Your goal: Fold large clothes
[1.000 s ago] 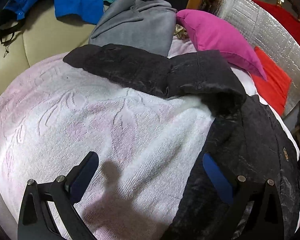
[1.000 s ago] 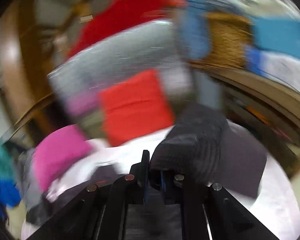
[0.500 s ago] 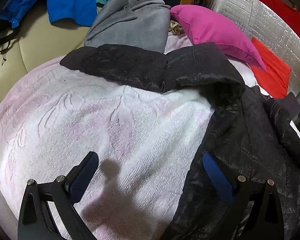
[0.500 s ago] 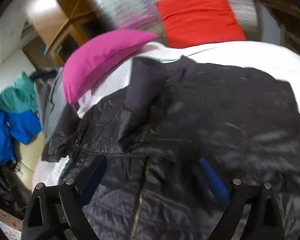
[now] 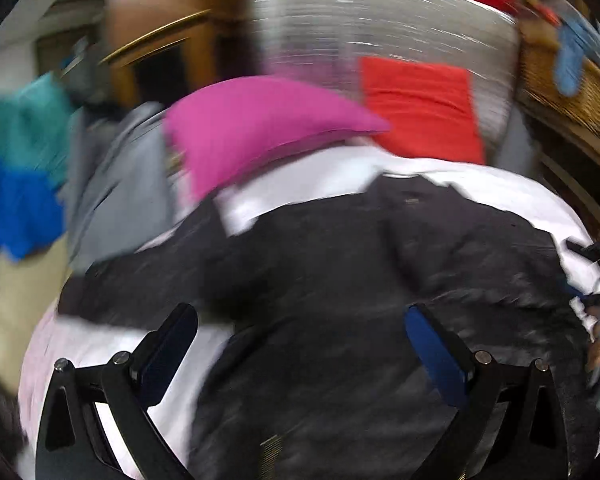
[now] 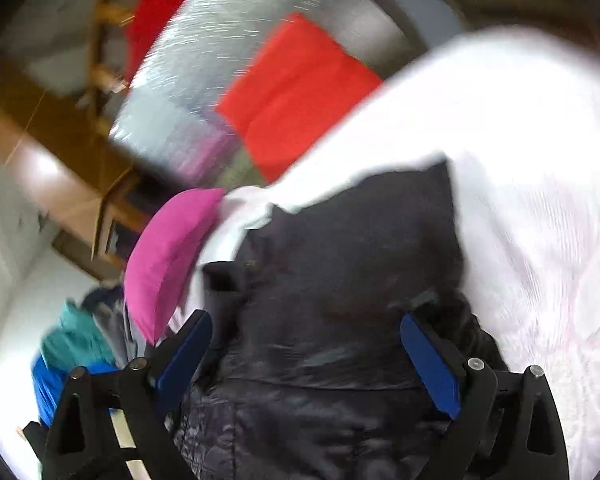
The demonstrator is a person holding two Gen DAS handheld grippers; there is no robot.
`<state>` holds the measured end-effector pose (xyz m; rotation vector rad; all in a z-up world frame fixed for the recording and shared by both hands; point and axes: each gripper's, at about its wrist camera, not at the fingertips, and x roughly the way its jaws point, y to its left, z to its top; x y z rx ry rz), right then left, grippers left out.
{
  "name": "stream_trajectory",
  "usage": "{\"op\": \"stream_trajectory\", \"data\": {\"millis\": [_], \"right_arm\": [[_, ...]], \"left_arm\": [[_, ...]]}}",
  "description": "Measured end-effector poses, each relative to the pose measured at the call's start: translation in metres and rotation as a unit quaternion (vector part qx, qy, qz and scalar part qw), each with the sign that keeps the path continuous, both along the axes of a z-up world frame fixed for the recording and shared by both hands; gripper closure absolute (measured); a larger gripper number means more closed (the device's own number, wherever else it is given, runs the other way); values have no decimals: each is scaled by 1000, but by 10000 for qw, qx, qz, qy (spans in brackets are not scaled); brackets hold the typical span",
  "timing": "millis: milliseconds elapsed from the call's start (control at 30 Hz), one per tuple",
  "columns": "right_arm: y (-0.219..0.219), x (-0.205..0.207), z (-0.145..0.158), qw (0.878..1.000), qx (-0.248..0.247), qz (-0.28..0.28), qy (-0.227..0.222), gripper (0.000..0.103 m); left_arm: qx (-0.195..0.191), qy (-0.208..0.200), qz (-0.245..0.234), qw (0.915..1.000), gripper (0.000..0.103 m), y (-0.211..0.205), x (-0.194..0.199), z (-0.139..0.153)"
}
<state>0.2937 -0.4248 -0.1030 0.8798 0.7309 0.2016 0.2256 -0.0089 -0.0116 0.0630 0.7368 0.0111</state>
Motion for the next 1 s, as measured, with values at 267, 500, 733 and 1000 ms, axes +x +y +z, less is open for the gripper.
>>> {"op": "stream_trajectory", "data": {"millis": [267, 500, 733, 1000], "right_arm": [[8, -17, -19, 9957, -42, -127, -921, 6], [5, -20, -18, 9943, 3, -207, -1041, 7], [-6, -31, -19, 9940, 43, -214, -1069, 7], [-7, -32, -19, 9938, 44, -224, -1086, 7]], "left_arm": [[1307, 465, -624, 9884, 0, -135, 100, -51], [2026, 777, -191, 9760, 20, -141, 146, -84], [540, 330, 693, 9956, 54, -56, 125, -49], [-1259, 731, 1027, 9840, 22, 16, 106, -62]]}}
